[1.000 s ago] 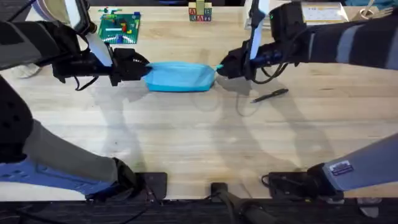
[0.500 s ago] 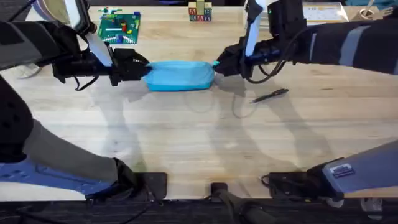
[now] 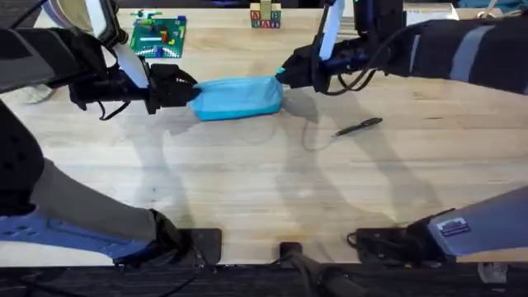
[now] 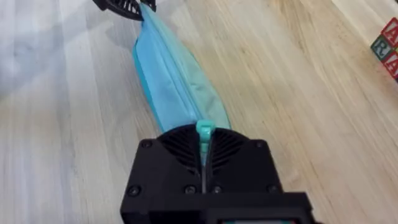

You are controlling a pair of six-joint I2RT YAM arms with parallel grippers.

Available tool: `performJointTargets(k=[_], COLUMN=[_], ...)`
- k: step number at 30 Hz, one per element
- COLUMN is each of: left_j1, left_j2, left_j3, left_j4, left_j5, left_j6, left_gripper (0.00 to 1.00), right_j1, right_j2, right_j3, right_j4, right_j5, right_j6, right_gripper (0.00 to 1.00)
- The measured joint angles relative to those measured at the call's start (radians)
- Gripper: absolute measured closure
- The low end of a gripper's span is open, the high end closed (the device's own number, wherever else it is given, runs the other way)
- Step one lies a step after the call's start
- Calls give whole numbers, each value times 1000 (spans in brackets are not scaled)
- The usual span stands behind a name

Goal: Unzip the bag, pick up the pens from the table one at a time and place them inside, then zip the bag closed.

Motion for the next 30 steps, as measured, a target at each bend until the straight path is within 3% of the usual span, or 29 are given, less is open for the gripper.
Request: performJointTargets(k=[8, 30], left_j1=[1, 5], left_j2=[0, 0], left_j3=[0, 0], left_j4=[0, 1], left_j5=[0, -2], left_j6=[0, 0], left_gripper=[959, 959], right_j1=[13, 180], right_j2=[0, 0], right_j3=[11, 18], right_j4=[-7, 82], right_j5=[4, 41], right_j6=[53, 73], right_gripper=[970, 970])
